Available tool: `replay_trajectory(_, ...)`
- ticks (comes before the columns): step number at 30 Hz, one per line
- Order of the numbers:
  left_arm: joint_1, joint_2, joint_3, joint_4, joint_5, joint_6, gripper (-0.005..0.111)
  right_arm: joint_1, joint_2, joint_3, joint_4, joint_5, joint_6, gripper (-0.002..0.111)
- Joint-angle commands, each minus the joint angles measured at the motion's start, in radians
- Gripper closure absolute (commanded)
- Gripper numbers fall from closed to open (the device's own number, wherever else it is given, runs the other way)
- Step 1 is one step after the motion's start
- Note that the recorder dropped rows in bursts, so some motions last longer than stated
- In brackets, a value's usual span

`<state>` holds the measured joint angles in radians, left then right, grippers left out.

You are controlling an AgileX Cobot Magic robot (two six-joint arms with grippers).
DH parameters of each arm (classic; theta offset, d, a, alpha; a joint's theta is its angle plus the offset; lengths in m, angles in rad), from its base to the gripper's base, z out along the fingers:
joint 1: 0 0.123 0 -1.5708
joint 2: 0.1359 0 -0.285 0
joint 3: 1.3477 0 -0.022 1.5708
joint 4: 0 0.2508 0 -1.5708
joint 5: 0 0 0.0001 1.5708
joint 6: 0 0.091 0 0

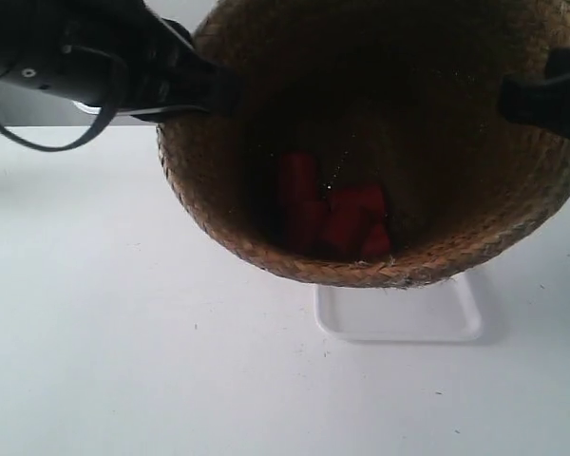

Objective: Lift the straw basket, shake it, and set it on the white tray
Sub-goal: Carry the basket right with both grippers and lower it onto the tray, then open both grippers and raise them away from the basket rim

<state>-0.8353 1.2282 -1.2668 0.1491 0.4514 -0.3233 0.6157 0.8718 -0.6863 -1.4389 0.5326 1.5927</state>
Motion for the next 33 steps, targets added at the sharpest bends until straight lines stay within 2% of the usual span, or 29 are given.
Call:
replay_trajectory(1,0.041,0.038,-0.093,-0.008,0.068,0.036,0.107,-0.008,0.055,-0.118,0.327,0.286,-0.365,0.108)
replay_trajectory(5,0.114,0.135,-0.204,-0.093,0.245,0.091,0.107,-0.015,0.140,-0.289,0.565,0.520,-0.639,0.108)
replay_trajectory(9,0.178,0.233,-0.293,-0.308,0.440,0.279,0.107,-0.060,0.193,-0.399,0.811,0.541,-0.833,0.108)
replay_trajectory(12,0.216,0.288,-0.346,-0.333,0.531,0.298,0.107,-0.103,0.241,-0.460,0.923,0.593,-0.930,0.108)
replay_trajectory(16,0.234,0.324,-0.360,-0.356,0.496,0.298,0.107,-0.180,0.332,-0.509,0.917,0.686,-1.006,0.108)
replay_trajectory(23,0.234,0.372,-0.391,-0.322,0.313,0.323,0.107,-0.320,0.385,-0.539,0.830,0.569,-1.033,0.108)
replay_trajectory(27,0.234,0.466,-0.489,-0.315,0.320,0.323,0.107,-0.422,0.418,-0.539,0.871,0.499,-1.044,0.108)
replay_trajectory(30,0.237,0.577,-0.587,-0.317,0.377,0.323,0.107,-0.499,0.502,-0.539,0.920,0.489,-1.089,0.108)
replay_trajectory(33,0.237,0.627,-0.630,-0.310,0.377,0.323,0.107,-0.507,0.556,-0.539,0.960,0.408,-1.112,0.108)
